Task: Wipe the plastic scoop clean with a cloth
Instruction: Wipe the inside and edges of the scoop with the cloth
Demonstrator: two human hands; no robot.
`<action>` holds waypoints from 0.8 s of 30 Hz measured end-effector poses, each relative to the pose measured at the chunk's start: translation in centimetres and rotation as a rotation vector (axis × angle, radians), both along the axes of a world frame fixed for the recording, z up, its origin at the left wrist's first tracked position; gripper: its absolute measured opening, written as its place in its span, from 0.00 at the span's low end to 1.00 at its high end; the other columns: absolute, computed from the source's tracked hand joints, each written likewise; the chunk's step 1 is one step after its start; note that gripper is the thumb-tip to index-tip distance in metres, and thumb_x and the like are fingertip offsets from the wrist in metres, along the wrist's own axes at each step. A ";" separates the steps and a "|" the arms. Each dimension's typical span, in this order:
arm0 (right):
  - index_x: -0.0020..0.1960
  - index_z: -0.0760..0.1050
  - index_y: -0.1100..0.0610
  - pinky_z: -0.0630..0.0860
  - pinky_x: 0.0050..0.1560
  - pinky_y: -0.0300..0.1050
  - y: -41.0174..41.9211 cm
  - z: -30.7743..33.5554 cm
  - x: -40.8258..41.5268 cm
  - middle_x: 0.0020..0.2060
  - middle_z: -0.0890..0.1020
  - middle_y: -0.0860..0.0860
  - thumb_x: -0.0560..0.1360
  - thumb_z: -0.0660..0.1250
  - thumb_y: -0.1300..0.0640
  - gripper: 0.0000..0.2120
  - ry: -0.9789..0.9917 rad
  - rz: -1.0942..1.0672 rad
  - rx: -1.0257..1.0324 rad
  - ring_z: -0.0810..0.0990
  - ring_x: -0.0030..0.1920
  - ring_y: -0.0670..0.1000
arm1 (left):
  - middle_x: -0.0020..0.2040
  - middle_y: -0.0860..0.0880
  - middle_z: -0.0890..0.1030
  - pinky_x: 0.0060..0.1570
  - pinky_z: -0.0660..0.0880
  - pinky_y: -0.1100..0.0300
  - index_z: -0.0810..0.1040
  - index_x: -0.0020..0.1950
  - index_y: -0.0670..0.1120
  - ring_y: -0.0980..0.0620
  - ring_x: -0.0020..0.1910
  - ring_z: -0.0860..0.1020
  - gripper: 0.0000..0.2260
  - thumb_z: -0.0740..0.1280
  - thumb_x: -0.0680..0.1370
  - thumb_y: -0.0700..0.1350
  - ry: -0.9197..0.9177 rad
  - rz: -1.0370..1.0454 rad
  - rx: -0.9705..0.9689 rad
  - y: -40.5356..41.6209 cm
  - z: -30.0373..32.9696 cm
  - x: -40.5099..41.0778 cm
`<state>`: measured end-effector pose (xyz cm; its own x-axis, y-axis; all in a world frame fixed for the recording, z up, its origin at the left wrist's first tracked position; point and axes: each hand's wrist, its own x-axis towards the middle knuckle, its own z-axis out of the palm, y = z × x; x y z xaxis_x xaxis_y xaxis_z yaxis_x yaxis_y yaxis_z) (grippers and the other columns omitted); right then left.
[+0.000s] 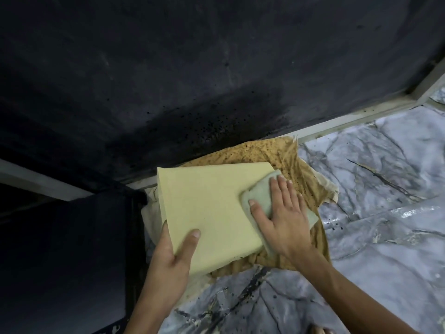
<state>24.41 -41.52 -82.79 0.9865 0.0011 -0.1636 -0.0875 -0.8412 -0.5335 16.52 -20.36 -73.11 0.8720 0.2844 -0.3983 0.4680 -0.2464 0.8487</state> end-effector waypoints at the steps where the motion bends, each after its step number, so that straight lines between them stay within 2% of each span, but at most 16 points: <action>1: 0.81 0.44 0.51 0.43 0.77 0.58 0.6 0.3 -0.3 0.81 0.46 0.51 0.77 0.42 0.29 0.40 -0.004 0.014 -0.006 0.41 0.79 0.53 | 0.58 0.64 0.83 0.60 0.76 0.58 0.73 0.69 0.59 0.66 0.56 0.81 0.23 0.66 0.74 0.56 -0.004 0.000 0.003 -0.1 0.1 0.2; 4: 0.81 0.42 0.50 0.39 0.76 0.60 3.6 2.5 -2.9 0.80 0.43 0.51 0.79 0.42 0.33 0.36 -0.076 0.152 0.048 0.36 0.78 0.54 | 0.58 0.62 0.84 0.60 0.77 0.53 0.72 0.69 0.58 0.62 0.57 0.82 0.23 0.68 0.74 0.54 -0.010 -0.004 0.020 -0.3 0.4 0.4; 7: 0.81 0.47 0.48 0.42 0.76 0.59 4.1 3.0 -5.2 0.80 0.47 0.48 0.80 0.48 0.33 0.35 -0.158 0.317 0.144 0.39 0.79 0.52 | 0.58 0.63 0.84 0.60 0.77 0.54 0.73 0.67 0.61 0.63 0.57 0.82 0.20 0.69 0.76 0.50 -0.011 -0.019 0.034 -0.3 0.2 0.3; 9: 0.80 0.49 0.46 0.47 0.76 0.60 2.2 1.9 -4.6 0.80 0.49 0.46 0.79 0.50 0.32 0.35 -0.199 0.366 0.135 0.42 0.79 0.49 | 0.56 0.66 0.83 0.58 0.76 0.55 0.72 0.64 0.64 0.65 0.55 0.81 0.20 0.69 0.74 0.52 -0.009 -0.031 0.045 -0.2 0.4 0.1; 11: 0.80 0.50 0.43 0.47 0.76 0.58 0.5 1.0 -2.6 0.80 0.48 0.43 0.78 0.49 0.29 0.35 -0.160 0.296 0.099 0.43 0.79 0.47 | 0.56 0.68 0.83 0.58 0.76 0.57 0.72 0.63 0.65 0.67 0.55 0.81 0.20 0.69 0.73 0.54 0.007 -0.046 0.059 -0.2 0.4 0.1; 14: 0.80 0.48 0.40 0.42 0.76 0.58 0.8 1.2 1.1 0.80 0.47 0.42 0.75 0.43 0.26 0.37 -0.016 0.144 0.064 0.43 0.79 0.49 | 0.56 0.69 0.82 0.58 0.75 0.58 0.71 0.63 0.64 0.67 0.56 0.80 0.18 0.71 0.77 0.48 0.016 -0.053 0.061 0.0 0.3 0.4; 17: 0.80 0.44 0.42 0.38 0.76 0.58 3.7 3.0 3.4 0.80 0.45 0.43 0.75 0.42 0.27 0.38 0.020 0.233 0.093 0.41 0.79 0.50 | 0.57 0.70 0.81 0.58 0.75 0.58 0.71 0.66 0.61 0.65 0.57 0.80 0.23 0.73 0.76 0.45 0.016 -0.091 0.069 -0.4 0.8 0.7; 20: 0.80 0.46 0.41 0.38 0.76 0.58 6.6 4.9 3.3 0.80 0.45 0.41 0.75 0.45 0.28 0.37 -0.066 0.408 0.161 0.38 0.79 0.47 | 0.60 0.69 0.80 0.59 0.75 0.57 0.68 0.70 0.63 0.65 0.60 0.79 0.31 0.75 0.70 0.49 0.010 -0.129 0.096 -0.5 1.1 0.6; 24: 0.80 0.53 0.44 0.43 0.76 0.59 5.4 4.1 1.3 0.80 0.52 0.43 0.76 0.52 0.28 0.37 -0.258 0.507 0.183 0.43 0.79 0.48 | 0.62 0.66 0.81 0.62 0.75 0.54 0.68 0.71 0.63 0.64 0.62 0.79 0.32 0.77 0.72 0.46 0.027 -0.136 0.109 -0.2 1.2 0.3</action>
<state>25.72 -36.13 -78.74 0.8635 0.4875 0.1291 0.4526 -0.6365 -0.6245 16.79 -20.53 -71.92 0.8949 0.2071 -0.3952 0.4461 -0.3990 0.8011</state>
